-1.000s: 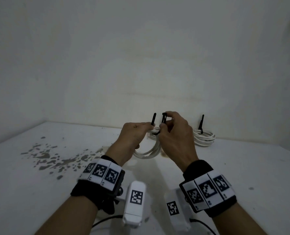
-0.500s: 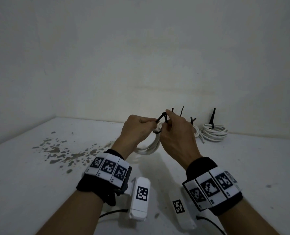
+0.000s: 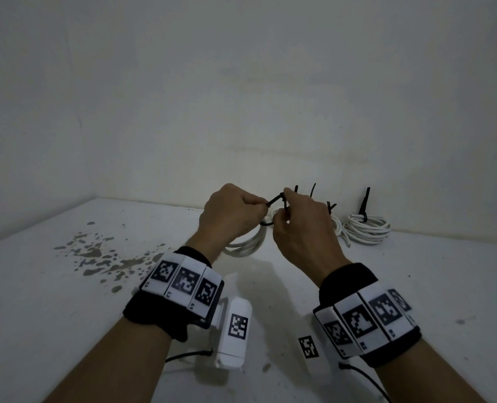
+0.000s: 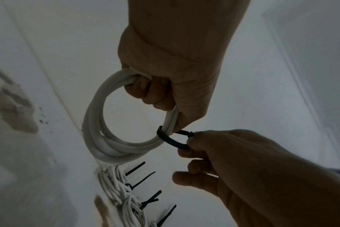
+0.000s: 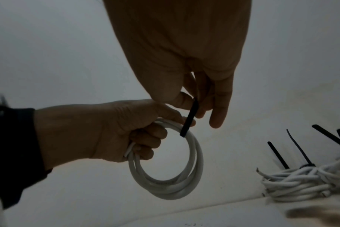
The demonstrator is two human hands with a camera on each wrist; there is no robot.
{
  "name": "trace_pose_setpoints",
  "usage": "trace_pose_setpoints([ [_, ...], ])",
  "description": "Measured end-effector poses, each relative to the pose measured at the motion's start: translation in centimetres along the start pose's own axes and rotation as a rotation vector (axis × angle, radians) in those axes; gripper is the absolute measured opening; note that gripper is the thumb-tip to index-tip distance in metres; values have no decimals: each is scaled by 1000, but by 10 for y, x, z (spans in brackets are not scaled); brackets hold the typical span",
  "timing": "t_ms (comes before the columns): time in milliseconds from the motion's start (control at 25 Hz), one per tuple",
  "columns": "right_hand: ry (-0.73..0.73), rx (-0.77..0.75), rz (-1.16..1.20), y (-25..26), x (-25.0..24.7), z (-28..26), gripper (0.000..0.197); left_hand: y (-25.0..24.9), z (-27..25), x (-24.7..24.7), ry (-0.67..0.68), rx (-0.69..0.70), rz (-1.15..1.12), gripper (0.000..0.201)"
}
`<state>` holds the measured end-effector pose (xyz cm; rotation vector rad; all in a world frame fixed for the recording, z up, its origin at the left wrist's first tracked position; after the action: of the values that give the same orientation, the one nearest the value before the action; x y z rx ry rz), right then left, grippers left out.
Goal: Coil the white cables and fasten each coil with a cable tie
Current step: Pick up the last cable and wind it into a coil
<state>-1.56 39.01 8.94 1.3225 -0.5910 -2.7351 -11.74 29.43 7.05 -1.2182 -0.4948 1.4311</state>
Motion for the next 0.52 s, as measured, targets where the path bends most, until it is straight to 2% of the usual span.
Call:
trace_pose_setpoints([
  [160, -24, -13, 6, -4, -4, 2, 26, -14, -7, -6, -75, 69, 202, 18],
  [320, -21, -37, 42, -5, -7, 1, 26, -20, -11, -6, -99, 120, 247, 18],
  [400, 17, -17, 114, -11, -9, 4, 22, -21, -9, -7, -73, 136, 268, 19],
  [520, 71, 71, 412, -20, -16, 6, 14, -31, -8, -2, 46, 200, 232, 21],
])
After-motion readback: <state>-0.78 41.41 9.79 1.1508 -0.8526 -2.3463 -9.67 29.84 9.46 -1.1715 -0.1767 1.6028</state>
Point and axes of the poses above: each hand's wrist, its own z-axis towards the middle knuckle, its own x-axis out of the palm, y = z × x, the point moved 9 cm from there along z, towards the middle knuckle, and after that the axes turned 4 degrees about -z, right-handed, at the moved point
